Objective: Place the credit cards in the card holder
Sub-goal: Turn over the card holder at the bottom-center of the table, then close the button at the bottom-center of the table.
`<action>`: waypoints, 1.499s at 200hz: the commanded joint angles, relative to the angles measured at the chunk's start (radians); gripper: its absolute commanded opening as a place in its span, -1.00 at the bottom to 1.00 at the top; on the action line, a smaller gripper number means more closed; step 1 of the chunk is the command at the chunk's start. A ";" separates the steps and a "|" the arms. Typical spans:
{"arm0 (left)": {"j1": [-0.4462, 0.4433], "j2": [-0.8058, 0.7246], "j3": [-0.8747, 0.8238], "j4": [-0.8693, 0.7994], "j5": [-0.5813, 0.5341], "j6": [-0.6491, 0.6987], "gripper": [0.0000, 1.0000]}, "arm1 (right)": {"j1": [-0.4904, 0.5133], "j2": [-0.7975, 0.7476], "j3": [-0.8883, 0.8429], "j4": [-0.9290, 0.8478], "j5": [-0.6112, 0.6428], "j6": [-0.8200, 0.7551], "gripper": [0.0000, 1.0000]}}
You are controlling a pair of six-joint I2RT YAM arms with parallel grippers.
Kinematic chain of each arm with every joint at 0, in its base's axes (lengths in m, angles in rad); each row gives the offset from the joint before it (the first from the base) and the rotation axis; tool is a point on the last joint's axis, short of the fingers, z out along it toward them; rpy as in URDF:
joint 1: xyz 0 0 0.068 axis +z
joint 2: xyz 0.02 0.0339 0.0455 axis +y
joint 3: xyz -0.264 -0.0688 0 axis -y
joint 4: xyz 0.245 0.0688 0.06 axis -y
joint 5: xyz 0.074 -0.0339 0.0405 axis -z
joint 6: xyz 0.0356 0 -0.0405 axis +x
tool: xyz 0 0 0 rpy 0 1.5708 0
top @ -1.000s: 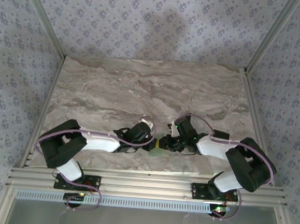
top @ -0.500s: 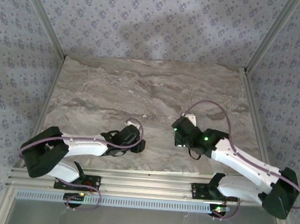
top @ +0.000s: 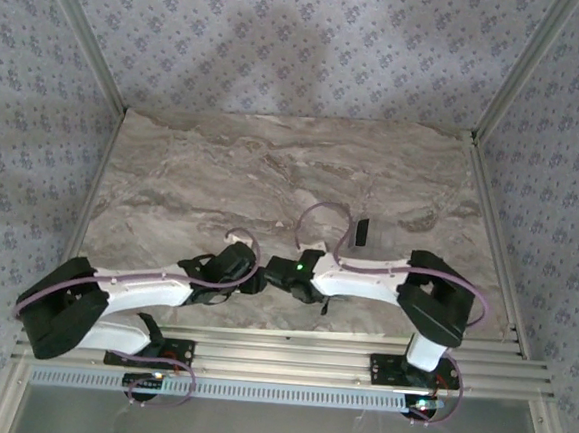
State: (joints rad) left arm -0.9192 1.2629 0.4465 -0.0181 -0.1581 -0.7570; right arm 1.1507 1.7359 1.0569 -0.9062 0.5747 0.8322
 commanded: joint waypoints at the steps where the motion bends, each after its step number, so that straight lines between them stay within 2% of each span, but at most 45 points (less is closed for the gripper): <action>1: 0.023 -0.043 -0.020 -0.035 -0.004 -0.016 0.21 | -0.007 -0.002 0.038 0.149 -0.100 -0.067 -0.06; 14: 0.037 -0.058 -0.031 -0.029 0.015 -0.014 0.25 | -0.028 -0.034 0.028 0.220 -0.165 -0.119 0.13; 37: 0.043 -0.066 -0.027 -0.023 0.051 0.016 0.31 | -0.082 -0.138 -0.012 0.301 -0.281 -0.191 0.30; 64: 0.040 -0.043 0.005 0.010 0.119 0.053 0.33 | -0.144 -0.308 -0.081 0.310 -0.322 -0.241 0.34; 80: 0.014 -0.003 0.050 0.032 0.146 0.083 0.34 | -0.190 -0.383 -0.108 0.207 -0.261 -0.241 0.27; 92: -0.019 0.044 0.103 0.031 0.147 0.110 0.38 | -0.233 -0.432 -0.138 0.174 -0.261 -0.247 0.23; 140: -0.104 0.253 0.288 0.035 0.170 0.165 0.45 | -0.403 -0.579 -0.292 0.230 -0.440 -0.304 0.02; 171: -0.129 0.348 0.360 0.028 0.170 0.173 0.46 | -0.504 -0.595 -0.358 0.300 -0.598 -0.339 -0.08; 187: -0.141 0.396 0.393 0.018 0.164 0.179 0.46 | -0.527 -0.595 -0.375 0.367 -0.631 -0.357 -0.13; 242: -0.162 0.510 0.460 0.005 0.121 0.176 0.46 | -0.574 -0.559 -0.390 0.416 -0.638 -0.365 -0.36; 300: -0.188 0.547 0.449 -0.022 0.019 0.147 0.45 | -0.582 -0.533 -0.399 0.443 -0.653 -0.365 -0.44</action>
State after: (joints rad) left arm -1.0962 1.7439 0.8932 -0.0257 -0.0994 -0.5949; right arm 0.5751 1.1950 0.6697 -0.4805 -0.0578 0.4808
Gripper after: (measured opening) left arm 0.727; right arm 0.285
